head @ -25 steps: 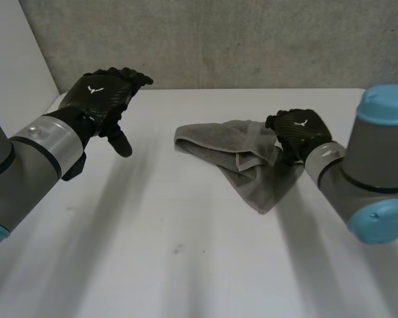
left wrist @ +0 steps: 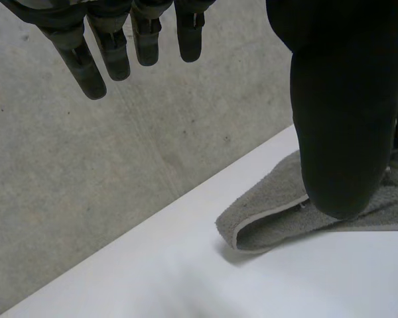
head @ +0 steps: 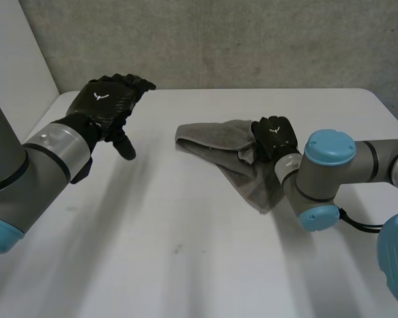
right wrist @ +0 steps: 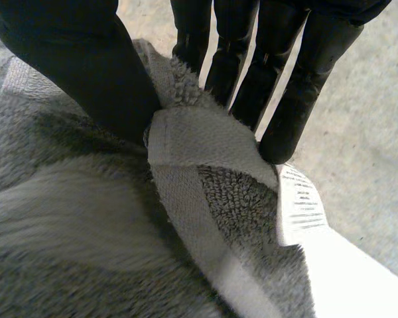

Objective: Fold the towel.

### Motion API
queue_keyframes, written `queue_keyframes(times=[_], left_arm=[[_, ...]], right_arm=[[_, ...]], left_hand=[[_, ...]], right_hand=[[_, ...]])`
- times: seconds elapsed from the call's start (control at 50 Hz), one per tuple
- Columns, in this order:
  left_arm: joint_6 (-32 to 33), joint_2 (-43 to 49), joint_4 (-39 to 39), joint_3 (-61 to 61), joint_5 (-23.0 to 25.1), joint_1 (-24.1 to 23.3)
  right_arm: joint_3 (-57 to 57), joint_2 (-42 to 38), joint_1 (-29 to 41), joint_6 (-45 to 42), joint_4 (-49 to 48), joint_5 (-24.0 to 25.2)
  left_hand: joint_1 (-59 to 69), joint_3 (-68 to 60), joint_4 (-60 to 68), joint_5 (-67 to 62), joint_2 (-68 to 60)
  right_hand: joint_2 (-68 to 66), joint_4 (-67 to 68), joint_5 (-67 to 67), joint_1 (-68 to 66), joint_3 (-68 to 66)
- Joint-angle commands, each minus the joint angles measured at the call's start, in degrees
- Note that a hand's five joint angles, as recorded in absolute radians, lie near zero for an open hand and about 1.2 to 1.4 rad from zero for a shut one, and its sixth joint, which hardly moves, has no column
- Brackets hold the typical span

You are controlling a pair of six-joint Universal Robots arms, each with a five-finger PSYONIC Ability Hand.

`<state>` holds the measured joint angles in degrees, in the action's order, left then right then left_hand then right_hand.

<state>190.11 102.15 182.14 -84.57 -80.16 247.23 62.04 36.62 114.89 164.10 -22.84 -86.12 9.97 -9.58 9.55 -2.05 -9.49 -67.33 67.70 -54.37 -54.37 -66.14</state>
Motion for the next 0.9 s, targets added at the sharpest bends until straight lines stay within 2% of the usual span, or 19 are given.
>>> queue_keyframes(times=[0.02,0.14,0.22,0.26,0.28,0.32,0.34,0.36,0.38,0.42,0.44,0.48,0.5,0.54,0.64,0.76,0.9], left_arm=[[0.0,1.29,0.84,0.02,-0.08,0.0],[-1.14,3.4,3.74,0.11,-0.87,0.0],[-3.52,4.99,4.1,0.02,-1.05,0.0],[-10.25,6.65,4.01,0.02,-1.49,-0.08],[-10.29,6.66,4.01,0.02,-1.49,-0.09],[-19.9,8.41,3.75,0.1,-3.33,-0.09],[-19.95,8.41,3.75,0.11,-3.34,-0.09],[-25.18,9.46,3.66,0.28,-4.03,-0.09],[-25.23,9.47,3.66,0.28,-4.04,-0.09],[-35.11,11.83,3.05,0.72,-4.13,-0.35],[-35.16,11.84,3.05,0.72,-4.13,-0.35],[-43.03,13.94,1.3,0.98,-3.6,-1.83],[-43.07,13.95,1.29,0.98,-3.6,-1.84],[-49.11,15.61,-0.37,1.16,-2.03,-4.55],[-54.48,17.81,-0.38,1.33,-0.96,-8.16],[-57.22,19.75,-0.29,2.39,-0.26,-11.95],[-61.78,21.42,-0.12,2.39,3.95,-15.9]], right_arm=[[0.45,9.75,0.16,-2.12,0.16,0.6],[0.28,18.66,0.86,-2.2,0.69,1.13],[-0.08,25.5,1.21,-2.46,1.91,3.41],[-0.08,27.28,1.21,-3.08,2.88,3.85],[-0.08,29.02,1.21,-3.86,3.75,4.03],[-0.08,30.61,1.3,-4.84,4.64,4.12],[0.1,32.09,1.3,-5.97,5.34,4.12],[0.1,32.11,1.3,-5.98,5.35,4.12],[0.53,33.59,1.47,-6.94,5.95,4.12],[0.8,35.01,1.83,-7.74,6.58,3.94],[1.24,36.05,2.79,-8.26,7.45,3.77],[1.68,36.86,3.85,-8.62,8.25,3.77],[2.2,37.46,4.63,-8.97,9.03,3.68],[2.91,38.17,5.16,-9.32,9.65,3.68],[6.16,41.34,6.31,-9.59,10.35,3.59],[11.69,45.11,7.36,-9.59,10.35,3.41],[17.24,47.23,7.45,-9.5,10.18,3.24]], left_hand=[[0.25,-0.64,0.66,1.83,-0.72],[0.92,-1.31,1.33,1.16,-1.39],[1.26,-1.65,1.67,0.82,-1.73],[2.76,-3.15,3.17,-0.68,-3.23],[2.77,-3.16,3.18,-0.69,-3.24],[3.78,-4.17,4.19,-1.7,-4.25],[3.78,-4.17,4.19,-1.7,-4.25],[4.78,-5.17,5.19,-2.7,-5.25],[4.79,-5.18,5.2,-2.71,-5.26],[5.96,-6.35,6.37,-3.88,-6.43],[5.97,-6.36,6.38,-3.89,-6.44],[10.99,-11.38,11.41,-8.91,-11.47],[11.01,-11.4,11.43,-8.93,-11.49],[11.35,-11.74,11.76,-9.27,-11.82],[11.35,-11.74,11.76,-9.27,-11.82],[11.35,-11.74,11.76,-9.27,-11.82],[11.18,-11.57,11.59,-9.1,-11.65]], right_hand=[[-12.67,12.3,-15.63,-25.63,-13.86],[-12.67,12.3,-15.63,-25.63,-13.86],[-12.67,12.3,-15.63,-25.63,-13.86],[-12.67,12.3,-15.63,-25.63,-13.86],[-12.67,12.3,-15.63,-25.63,-13.86],[-12.67,12.3,-15.63,-25.63,-13.86],[-12.67,12.3,-15.63,-25.63,-13.86],[-12.67,12.3,-15.63,-25.63,-13.86],[-12.67,12.3,-15.63,-25.63,-13.86],[-12.67,12.3,-15.63,-25.63,-13.86],[-12.67,12.3,-15.63,-25.63,-13.86],[-12.67,12.3,-15.63,-25.63,-13.86],[-12.67,12.3,-15.63,-25.63,-13.86],[-12.67,12.3,-15.63,-25.63,-13.86],[-12.67,12.3,-15.63,-25.63,-13.86],[-12.67,12.3,-15.63,-25.63,-13.86],[-12.67,12.3,-15.63,-25.63,-13.86]])
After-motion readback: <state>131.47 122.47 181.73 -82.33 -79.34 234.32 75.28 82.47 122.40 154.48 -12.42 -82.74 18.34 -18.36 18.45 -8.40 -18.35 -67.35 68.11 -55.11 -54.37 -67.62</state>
